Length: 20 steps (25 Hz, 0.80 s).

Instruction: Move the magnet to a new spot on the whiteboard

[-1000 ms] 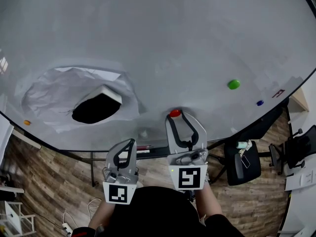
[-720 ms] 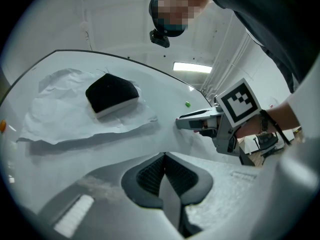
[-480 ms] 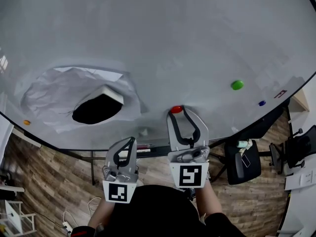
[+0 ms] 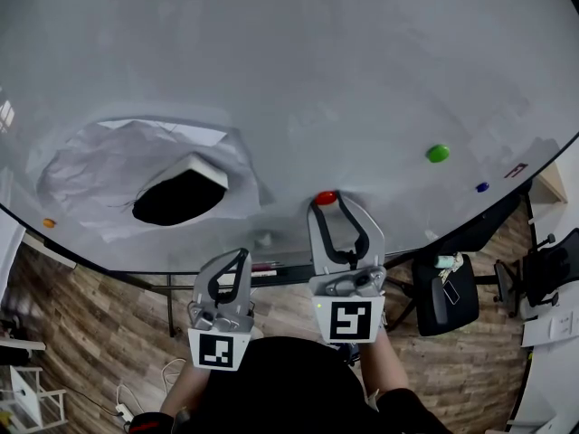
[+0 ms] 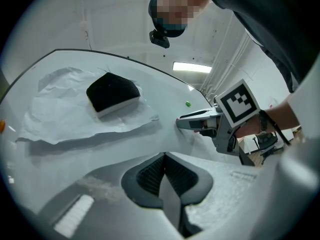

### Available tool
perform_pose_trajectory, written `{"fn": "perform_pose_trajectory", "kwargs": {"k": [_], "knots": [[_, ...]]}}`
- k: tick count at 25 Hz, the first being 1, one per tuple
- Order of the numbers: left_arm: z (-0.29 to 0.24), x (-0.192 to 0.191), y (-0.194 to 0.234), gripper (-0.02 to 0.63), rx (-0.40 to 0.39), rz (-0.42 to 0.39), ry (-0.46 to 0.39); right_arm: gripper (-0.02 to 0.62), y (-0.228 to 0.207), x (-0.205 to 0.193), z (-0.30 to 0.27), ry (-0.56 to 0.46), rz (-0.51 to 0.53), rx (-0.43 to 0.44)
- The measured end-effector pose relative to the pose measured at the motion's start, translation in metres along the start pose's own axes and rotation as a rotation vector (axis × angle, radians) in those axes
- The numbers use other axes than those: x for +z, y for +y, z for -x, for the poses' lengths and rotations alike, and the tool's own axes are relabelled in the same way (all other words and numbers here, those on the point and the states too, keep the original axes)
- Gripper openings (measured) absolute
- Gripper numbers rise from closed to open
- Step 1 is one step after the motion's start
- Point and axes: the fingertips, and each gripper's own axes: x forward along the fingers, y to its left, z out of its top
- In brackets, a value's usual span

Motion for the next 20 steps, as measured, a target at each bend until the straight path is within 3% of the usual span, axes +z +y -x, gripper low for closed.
{"fn": "perform_pose_trajectory", "kwargs": {"k": [16,20], "knots": [[0.0011,-0.002,-0.0007,0.002,0.002,-0.005,0.009,0.134,0.0005,0.0006,0.0,-0.004,-0.007,0.013],[0.001,-0.0011,-0.0032,0.002,0.0,-0.008,0.008,0.168,0.0041,-0.0024,0.0003,0.02,-0.001,0.032]]}}
